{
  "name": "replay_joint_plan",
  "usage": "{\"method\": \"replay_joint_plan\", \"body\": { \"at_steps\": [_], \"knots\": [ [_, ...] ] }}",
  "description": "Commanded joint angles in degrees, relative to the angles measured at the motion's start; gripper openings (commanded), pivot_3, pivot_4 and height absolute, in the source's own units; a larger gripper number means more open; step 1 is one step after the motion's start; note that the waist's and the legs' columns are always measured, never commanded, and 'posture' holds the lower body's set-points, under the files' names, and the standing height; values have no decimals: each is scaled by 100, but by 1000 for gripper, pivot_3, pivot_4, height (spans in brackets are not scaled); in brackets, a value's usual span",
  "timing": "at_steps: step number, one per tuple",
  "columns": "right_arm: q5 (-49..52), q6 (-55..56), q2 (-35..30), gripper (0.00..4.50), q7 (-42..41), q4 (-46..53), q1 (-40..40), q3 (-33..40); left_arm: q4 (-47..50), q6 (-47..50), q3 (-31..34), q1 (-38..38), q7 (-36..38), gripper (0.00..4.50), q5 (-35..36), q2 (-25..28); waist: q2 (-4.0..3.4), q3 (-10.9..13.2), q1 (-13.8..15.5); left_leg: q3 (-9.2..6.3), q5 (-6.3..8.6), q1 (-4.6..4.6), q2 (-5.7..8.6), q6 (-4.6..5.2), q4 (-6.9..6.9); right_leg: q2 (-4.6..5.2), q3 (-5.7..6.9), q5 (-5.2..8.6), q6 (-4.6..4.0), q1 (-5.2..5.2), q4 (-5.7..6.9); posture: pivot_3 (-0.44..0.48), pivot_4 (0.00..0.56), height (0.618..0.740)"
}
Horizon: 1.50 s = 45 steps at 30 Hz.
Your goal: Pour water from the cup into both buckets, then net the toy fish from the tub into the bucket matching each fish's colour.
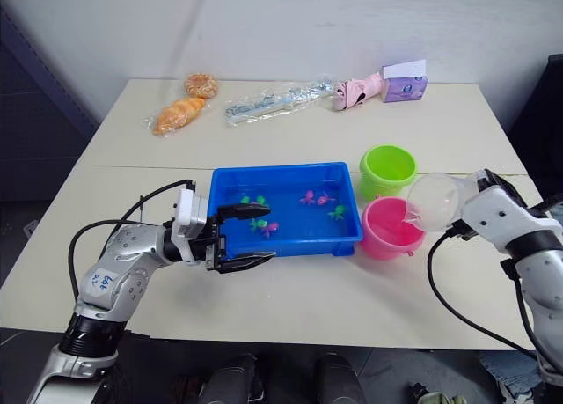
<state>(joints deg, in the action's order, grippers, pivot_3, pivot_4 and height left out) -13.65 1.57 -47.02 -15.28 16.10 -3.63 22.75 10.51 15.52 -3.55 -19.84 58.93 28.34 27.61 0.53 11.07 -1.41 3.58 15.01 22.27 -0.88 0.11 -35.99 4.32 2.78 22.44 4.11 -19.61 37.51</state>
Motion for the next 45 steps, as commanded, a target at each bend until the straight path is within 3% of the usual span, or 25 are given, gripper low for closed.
{"method": "replay_joint_plan", "body": {
  "at_steps": [1, 17, 28, 38, 45],
  "knots": [
    [-247, 357, -61, 15, 171, 21, 87, 122, 122, -98, 1, -29, 6, 4500, -9, -12, 1, 0, 3, -1, 0, 0, 0, 0, 0, 0, 1, 0, 0, 0, 0, 0, 150, 740],
    [-916, 1318, -60, 15, 610, -520, 135, 149, 37, -173, -8, -97, -3, 4500, -73, -84, 1, 1, -1, 0, -2, 0, 0, 0, -3, 0, 1, 0, 0, 2, 1, 0, 150, 740],
    [-794, 1539, 9, 15, 712, -811, 242, 225, -48, -283, 18, -118, -6, 4500, -110, -114, 1, 1, -3, 0, -5, 0, 0, 0, -6, 0, 1, 0, 0, 2, 2, 0, 150, 740],
    [1373, 662, 901, 15, 237, -626, 329, 709, -89, -285, 83, -116, -27, 4500, -118, -75, 1, 1, -2, -2, -5, 0, 0, 3, -7, 1, 2, -1, 1, 5, 5, 0, 150, 740],
    [3235, -1478, 1176, 15, 88, -114, 745, 1130, -180, -309, 188, -196, -112, 4500, -114, -90, 1, 0, -19, -3, -4, -2, -2, 5, -7, 1, 1, -1, 1, 5, 9, 0, 150, 740]
  ]
}}
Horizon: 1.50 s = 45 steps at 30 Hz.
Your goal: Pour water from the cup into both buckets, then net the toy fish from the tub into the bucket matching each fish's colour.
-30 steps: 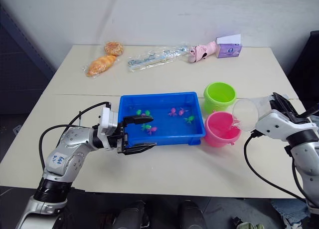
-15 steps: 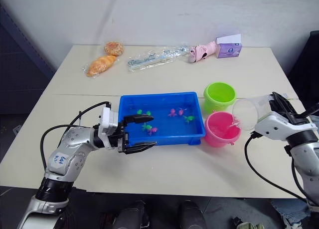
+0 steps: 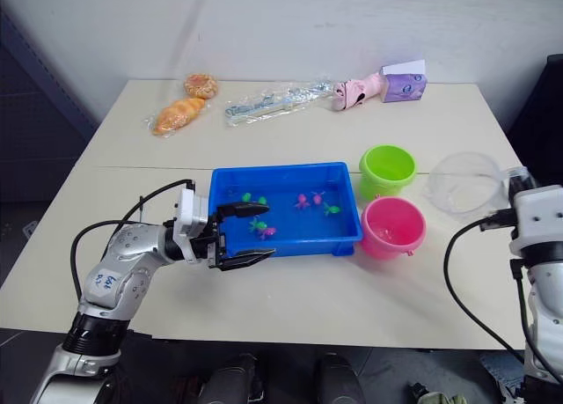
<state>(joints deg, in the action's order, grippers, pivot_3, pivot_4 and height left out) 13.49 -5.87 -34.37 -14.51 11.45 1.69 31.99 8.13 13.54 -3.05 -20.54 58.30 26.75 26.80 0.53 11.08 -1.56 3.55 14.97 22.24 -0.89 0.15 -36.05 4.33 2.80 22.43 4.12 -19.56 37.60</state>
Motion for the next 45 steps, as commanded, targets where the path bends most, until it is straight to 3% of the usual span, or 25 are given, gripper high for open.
{"method": "replay_joint_plan", "body": {
  "at_steps": [1, 6, 16, 29, 45],
  "knots": [
    [519, -961, -170, 15, 81, 342, 402, 155, 32, -100, 170, -168, -91, 4500, 69, -41, 0, 0, -6, 0, 0, 0, 0, 0, 0, 0, 0, 0, 0, 0, 1, 0, 150, 740],
    [121, -1419, -622, 15, 186, -220, 1371, -265, -236, -141, 377, -510, -434, 4500, 50, -237, -5, 3, 6, 3, -1, 1, 1, 2, 0, 1, -1, 0, 0, -5, 3, 0, 150, 740],
    [-1636, -124, -1621, 15, -139, -2319, 2868, -1998, -398, -68, 507, -784, -696, 4500, 89, -448, -4, 4, 7, 9, -2, 11, 3, 2, -3, 2, 1, 0, 1, -11, -4, 0, 150, 740],
    [-3404, 1698, -1882, 15, 353, -3713, 3813, -3266, -137, 66, 451, -556, -855, 4500, 110, -458, -3, 5, 0, 9, -2, 16, 3, 2, -9, 3, 1, 0, 1, -15, -2, 0, 150, 740],
    [-4694, 2682, -1955, 15, 1324, -4688, 4639, -3881, -126, 21, 385, -554, -880, 4500, 59, -487, -3, 5, -8, 9, -3, 16, 3, 1, -10, 3, 2, 0, 1, -16, -1, 0, 150, 740]
  ]
}}
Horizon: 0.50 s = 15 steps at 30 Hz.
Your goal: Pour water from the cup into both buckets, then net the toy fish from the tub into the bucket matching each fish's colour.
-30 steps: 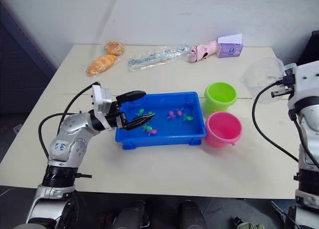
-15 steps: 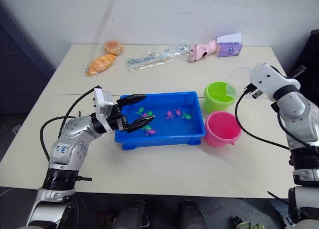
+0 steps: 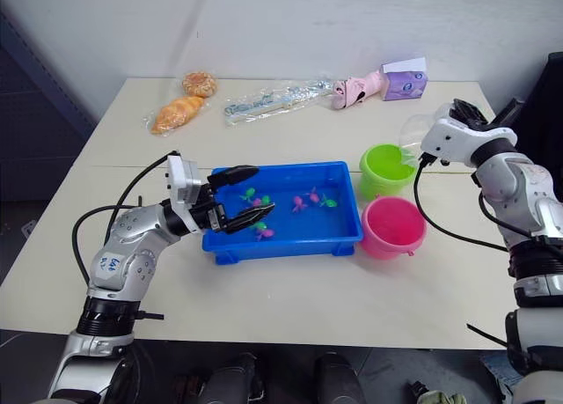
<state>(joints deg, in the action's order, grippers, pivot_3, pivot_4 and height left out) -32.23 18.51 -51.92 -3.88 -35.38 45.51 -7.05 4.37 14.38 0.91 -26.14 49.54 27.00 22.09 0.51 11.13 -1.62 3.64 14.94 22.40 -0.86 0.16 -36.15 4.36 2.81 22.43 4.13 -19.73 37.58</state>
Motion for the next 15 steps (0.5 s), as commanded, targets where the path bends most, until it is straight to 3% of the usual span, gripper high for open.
{"method": "replay_joint_plan", "body": {
  "at_steps": [1, 15],
  "knots": [
    [-187, 300, -201, 15, 294, -56, 303, -14, 249, -69, -9, 6, -10, 4500, 29, -19, 0, 0, -2, 1, 0, 0, 0, 0, 0, 0, 0, 0, 0, 0, 0, 0, 150, 740],
    [-814, 782, -363, 15, 877, -373, 492, -343, 276, -103, 10, 21, -26, 4500, 2, -43, 0, 0, -1, 0, 0, 0, 0, 0, -1, 0, 0, 0, 0, 0, 2, 0, 150, 740]
  ]
}}
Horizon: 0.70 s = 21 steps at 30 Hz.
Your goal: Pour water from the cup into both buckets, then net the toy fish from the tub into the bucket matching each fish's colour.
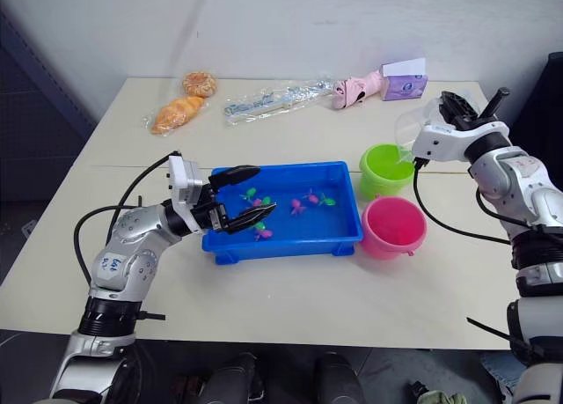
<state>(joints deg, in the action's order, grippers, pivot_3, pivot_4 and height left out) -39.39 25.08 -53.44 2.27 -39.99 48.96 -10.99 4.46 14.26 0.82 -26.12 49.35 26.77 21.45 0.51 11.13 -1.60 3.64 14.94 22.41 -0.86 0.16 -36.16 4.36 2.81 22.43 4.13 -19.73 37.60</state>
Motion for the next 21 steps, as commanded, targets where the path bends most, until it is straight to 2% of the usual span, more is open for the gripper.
{"method": "replay_joint_plan", "body": {
  "at_steps": [1, 6, 10, 12, 17, 21],
  "knots": [
    [-139, 137, -217, 15, 308, 91, 142, 40, 264, -93, 21, 17, -3, 4500, 25, 22, 0, 0, -4, 1, 0, 0, 0, 0, 0, 0, 0, 0, 0, 0, 0, 0, 150, 740],
    [-279, 125, -201, 15, 548, 90, 82, 59, 233, -102, 11, -22, 15, 4500, 20, 17, 0, 0, -3, 1, -1, 0, 0, -1, -1, 0, -1, 0, 0, -1, 2, 0, 150, 740],
    [-43, 130, -119, 15, 574, 53, -23, 197, 211, -109, 0, -52, 34, 4500, 17, 10, 0, 0, 1, 0, -1, 0, 0, -1, -1, 0, 0, 0, 0, 0, 2, 0, 150, 740],
    [382, -18, 26, 15, 471, 11, -107, 453, 203, -111, -2, -63, 40, 4500, 15, 9, 0, 0, -1, 0, -1, 0, 0, -1, -1, 0, 0, 0, 0, 0, 2, 0, 150, 740],
    [1931, 26, 238, 15, -692, 227, -309, 1095, 178, -57, 37, -95, 40, 4500, 60, 26, 1, 1, 2, 0, -1, 0, 0, 0, -2, -2, 1, 0, 0, 2, 3, 0, 150, 740],
    [2860, -707, 291, 15, -1633, 653, -590, 1525, 141, -44, 51, -99, 132, 4500, 77, 85, 1, 1, 3, -3, 0, 0, -1, 1, -3, -2, 5, -1, 1, 5, 2, 0, 150, 740]
  ]
}}
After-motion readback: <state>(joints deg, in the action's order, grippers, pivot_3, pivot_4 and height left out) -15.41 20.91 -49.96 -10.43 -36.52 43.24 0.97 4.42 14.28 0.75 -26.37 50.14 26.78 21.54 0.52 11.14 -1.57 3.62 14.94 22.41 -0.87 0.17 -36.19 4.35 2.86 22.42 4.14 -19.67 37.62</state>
